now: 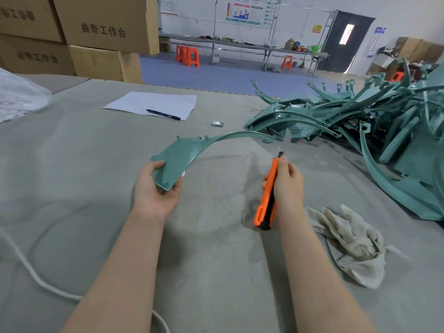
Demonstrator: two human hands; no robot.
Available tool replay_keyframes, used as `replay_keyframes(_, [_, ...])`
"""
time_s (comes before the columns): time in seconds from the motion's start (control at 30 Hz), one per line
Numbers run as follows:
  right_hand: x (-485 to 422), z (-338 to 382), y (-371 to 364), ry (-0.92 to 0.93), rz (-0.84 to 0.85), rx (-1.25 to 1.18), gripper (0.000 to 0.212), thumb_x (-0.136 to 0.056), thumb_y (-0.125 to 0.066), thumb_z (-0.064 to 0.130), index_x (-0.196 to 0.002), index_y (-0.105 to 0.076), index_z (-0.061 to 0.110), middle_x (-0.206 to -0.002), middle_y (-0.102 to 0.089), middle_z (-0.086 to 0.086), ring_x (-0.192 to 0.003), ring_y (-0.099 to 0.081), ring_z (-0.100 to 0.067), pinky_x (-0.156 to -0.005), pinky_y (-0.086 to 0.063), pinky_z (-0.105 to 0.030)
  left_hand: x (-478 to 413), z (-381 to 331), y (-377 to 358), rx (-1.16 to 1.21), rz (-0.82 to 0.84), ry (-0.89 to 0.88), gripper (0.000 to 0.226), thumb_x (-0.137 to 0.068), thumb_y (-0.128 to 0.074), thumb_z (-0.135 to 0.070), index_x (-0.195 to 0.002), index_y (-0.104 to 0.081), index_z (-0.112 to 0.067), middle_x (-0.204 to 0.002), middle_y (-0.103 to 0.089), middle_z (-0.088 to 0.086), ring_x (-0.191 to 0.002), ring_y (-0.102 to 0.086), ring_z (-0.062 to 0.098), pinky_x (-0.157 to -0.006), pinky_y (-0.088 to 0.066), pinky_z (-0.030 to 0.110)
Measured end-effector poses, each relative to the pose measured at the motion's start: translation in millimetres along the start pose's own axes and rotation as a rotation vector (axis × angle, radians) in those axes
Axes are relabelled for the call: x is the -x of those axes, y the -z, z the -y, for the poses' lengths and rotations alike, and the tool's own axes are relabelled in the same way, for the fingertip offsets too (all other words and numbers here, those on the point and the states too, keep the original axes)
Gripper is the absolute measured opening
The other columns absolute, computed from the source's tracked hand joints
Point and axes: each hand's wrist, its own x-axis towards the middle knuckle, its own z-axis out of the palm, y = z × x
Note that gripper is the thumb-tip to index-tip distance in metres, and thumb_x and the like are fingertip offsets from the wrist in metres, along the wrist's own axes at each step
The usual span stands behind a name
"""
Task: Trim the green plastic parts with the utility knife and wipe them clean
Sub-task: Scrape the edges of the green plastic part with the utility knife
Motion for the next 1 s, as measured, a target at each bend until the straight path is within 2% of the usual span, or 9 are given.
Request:
replay_keyframes(0.1, [-4,-4,6,-0.024,-0.032,-0.008,0.029,-0.103,-0.041,0.036,-0.089,-0.055,0.016,-0.063,-0.057,-0.005,-0.04,-0.052,-0.011,-0.044,-0.043,-0.026,0,0,1,-0.03,0.019,0.006,0.02,-0.089,-0.052,-0.01,-0.108,-0.054,-0.015,-0.091,-0.06,0.003,-0.063,-0.059,0.014,-0.043,-0.048,0.016])
replay_keyframes(0.23, [-6,-6,7,-0.035,0.005,0.035,0.027,-0.103,-0.041,0.035,-0.092,-0.056,0.016,-0.064,-0.057,-0.006,-0.04,-0.051,-0.011,-0.043,-0.04,-0.025,0,-1,1,-0.049,0.048,0.007,0.018,-0.09,-0.05,-0.01,-0.106,-0.054,-0.016,-0.087,-0.061,0.001,-0.055,-0.06,0.011,-0.042,-0.047,0.015])
replay_keyframes(0.43, [-4,-7,6,-0.028,0.024,0.034,0.027,-0.103,-0.042,0.034,-0.096,-0.057,0.013,-0.065,-0.057,-0.007,-0.041,-0.051,-0.012,-0.043,-0.04,-0.025,-1,-1,2,-0.062,0.073,-0.002,0.014,-0.09,-0.049,-0.01,-0.098,-0.056,-0.017,-0.089,-0.061,0.0,-0.059,-0.059,0.01,-0.044,-0.047,0.014])
replay_keyframes(0.5, [-3,-7,6,-0.031,0.029,0.018,0.027,-0.103,-0.042,0.034,-0.098,-0.059,0.014,-0.066,-0.058,-0.007,-0.042,-0.052,-0.011,-0.043,-0.041,-0.025,-1,-2,2,-0.07,0.086,-0.014,0.015,-0.09,-0.048,-0.01,-0.101,-0.056,-0.018,-0.096,-0.061,0.001,-0.058,-0.06,0.01,-0.045,-0.047,0.013])
replay_keyframes(0.57, [-2,-7,6,-0.033,0.042,-0.008,0.025,-0.102,-0.043,0.035,-0.095,-0.059,0.018,-0.065,-0.058,-0.007,-0.043,-0.052,-0.012,-0.043,-0.04,-0.025,-1,-2,3,-0.069,0.089,-0.018,0.02,-0.091,-0.048,-0.01,-0.108,-0.053,-0.018,-0.112,-0.06,0.005,-0.056,-0.06,0.01,-0.046,-0.048,0.013])
replay_keyframes(0.7, [0,-7,4,-0.03,0.075,-0.027,0.023,-0.102,-0.044,0.034,-0.09,-0.059,0.022,-0.063,-0.058,-0.006,-0.043,-0.051,-0.012,-0.043,-0.04,-0.025,-1,-2,3,-0.057,0.091,-0.013,0.024,-0.091,-0.048,-0.01,-0.113,-0.052,-0.018,-0.141,-0.049,0.014,-0.053,-0.06,0.009,-0.046,-0.048,0.014])
replay_keyframes(0.77, [0,-8,3,-0.028,0.093,-0.041,0.024,-0.102,-0.045,0.033,-0.089,-0.059,0.021,-0.062,-0.057,-0.006,-0.042,-0.05,-0.013,-0.041,-0.039,-0.024,0,-3,2,-0.069,0.094,-0.014,0.024,-0.091,-0.047,-0.01,-0.113,-0.052,-0.018,-0.147,-0.043,0.016,-0.054,-0.059,0.009,-0.045,-0.048,0.013])
replay_keyframes(0.83, [1,-8,0,-0.023,0.112,-0.051,0.023,-0.102,-0.045,0.033,-0.089,-0.06,0.021,-0.06,-0.056,-0.005,-0.041,-0.05,-0.014,-0.04,-0.038,-0.023,1,-2,2,-0.082,0.092,-0.019,0.023,-0.092,-0.047,-0.01,-0.112,-0.051,-0.019,-0.145,-0.045,0.014,-0.056,-0.058,0.009,-0.044,-0.047,0.013])
replay_keyframes(1.0, [2,-9,-5,-0.008,0.146,-0.065,0.023,-0.102,-0.045,0.032,-0.089,-0.059,0.018,-0.057,-0.055,-0.005,-0.039,-0.048,-0.014,-0.038,-0.038,-0.021,0,-4,1,-0.057,0.097,-0.02,0.022,-0.092,-0.047,-0.009,-0.112,-0.049,-0.019,-0.116,-0.054,0.004,-0.056,-0.059,0.01,-0.041,-0.047,0.014])
